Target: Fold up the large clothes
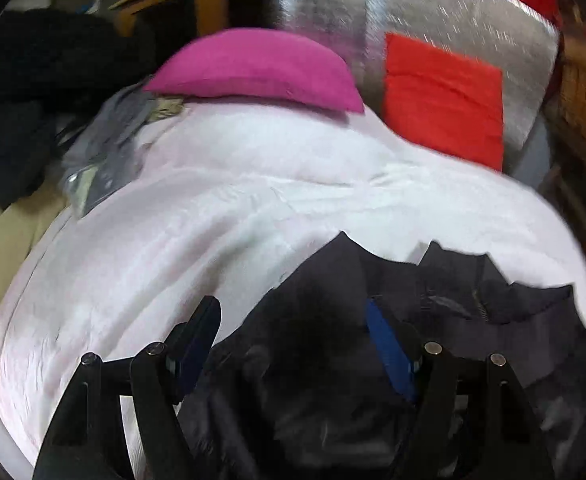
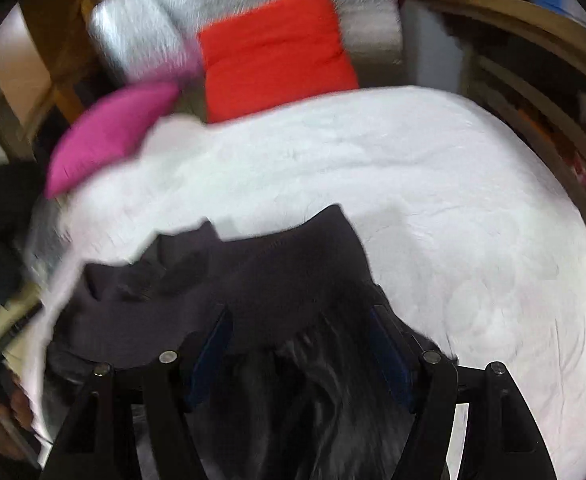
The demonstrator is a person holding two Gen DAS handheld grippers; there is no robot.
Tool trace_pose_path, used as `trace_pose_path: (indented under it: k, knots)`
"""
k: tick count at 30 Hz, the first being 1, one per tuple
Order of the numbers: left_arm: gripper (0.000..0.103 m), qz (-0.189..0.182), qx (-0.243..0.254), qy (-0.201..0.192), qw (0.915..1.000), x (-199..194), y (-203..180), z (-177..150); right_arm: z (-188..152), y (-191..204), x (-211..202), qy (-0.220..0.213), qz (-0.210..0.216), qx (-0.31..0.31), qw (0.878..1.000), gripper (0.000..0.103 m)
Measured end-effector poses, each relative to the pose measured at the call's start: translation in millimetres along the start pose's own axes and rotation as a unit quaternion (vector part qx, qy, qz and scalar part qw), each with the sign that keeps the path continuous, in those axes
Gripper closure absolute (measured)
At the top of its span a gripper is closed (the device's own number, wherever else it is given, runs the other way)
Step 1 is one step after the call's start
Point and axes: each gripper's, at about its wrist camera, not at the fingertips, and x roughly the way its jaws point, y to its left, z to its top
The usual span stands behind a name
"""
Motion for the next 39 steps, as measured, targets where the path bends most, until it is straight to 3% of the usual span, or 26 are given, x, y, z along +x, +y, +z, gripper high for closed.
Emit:
trace_pose_path:
  k: [4, 8, 11, 12, 13, 15, 17, 20, 28, 34, 37, 39]
  knots:
    - [0.026, 0.002, 0.027, 0.077, 0.9966, 47.4, -13.6, -8.8, 5.0, 13.8, 38.2, 0.058, -0.026, -0.035, 0.997, 0.029]
    - [0.025, 0.028, 0.090, 0.089, 0.9916, 61.5, -33.6, -23.8, -2.8, 32.1, 52.4, 0.082, -0.011, -0.088, 0.993, 0.027]
    - [0.026, 0.051, 0.116, 0.080, 0.9888, 62.8, -45.3, -33.9, -11.2, 42.3, 60.8, 0.082, -0.039, -0.121, 0.989, 0.027]
    - [0.032, 0.056, 0.127, 0.074, 0.9876, 60.1, -49.5, -36.4, -13.2, 43.9, 61.4, 0.079, -0.047, -0.121, 0.988, 0.029]
    - [0.037, 0.055, 0.132, 0.071, 0.9871, 58.2, -51.7, -37.2, -15.5, 46.9, 60.3, 0.075, -0.050, -0.127, 0.988, 0.038]
    - [0.066, 0.061, 0.146, 0.055, 0.9859, 52.9, -57.6, -39.6, -20.0, 58.4, 57.2, 0.064, -0.066, -0.159, 0.983, 0.062]
    - [0.080, 0.059, 0.152, 0.041, 0.9858, 49.0, -60.4, -40.2, -23.3, 64.2, 52.2, 0.052, -0.083, -0.173, 0.980, 0.074]
    - [0.087, 0.052, 0.150, 0.018, 0.9871, 43.6, -64.8, -38.6, -25.2, 69.0, 45.5, 0.032, -0.095, -0.182, 0.978, 0.085]
    - [0.089, 0.040, 0.086, -0.045, 0.9945, 26.4, -52.8, -13.5, -6.0, 57.6, 34.3, -0.035, -0.102, -0.131, 0.985, 0.095]
    - [0.089, 0.058, 0.048, -0.090, 0.9931, 24.3, -44.3, -2.6, 11.3, 45.3, 38.2, -0.078, -0.097, -0.071, 0.990, 0.099]
    - [0.087, 0.075, 0.065, -0.051, 0.9938, 43.3, -45.3, -4.8, 12.6, 34.3, 54.6, -0.048, -0.047, -0.035, 0.997, 0.099]
    - [0.079, 0.087, 0.066, 0.001, 0.9941, 62.1, -43.1, -9.0, 9.3, 23.2, 55.5, -0.019, 0.030, -0.008, 0.999, 0.097]
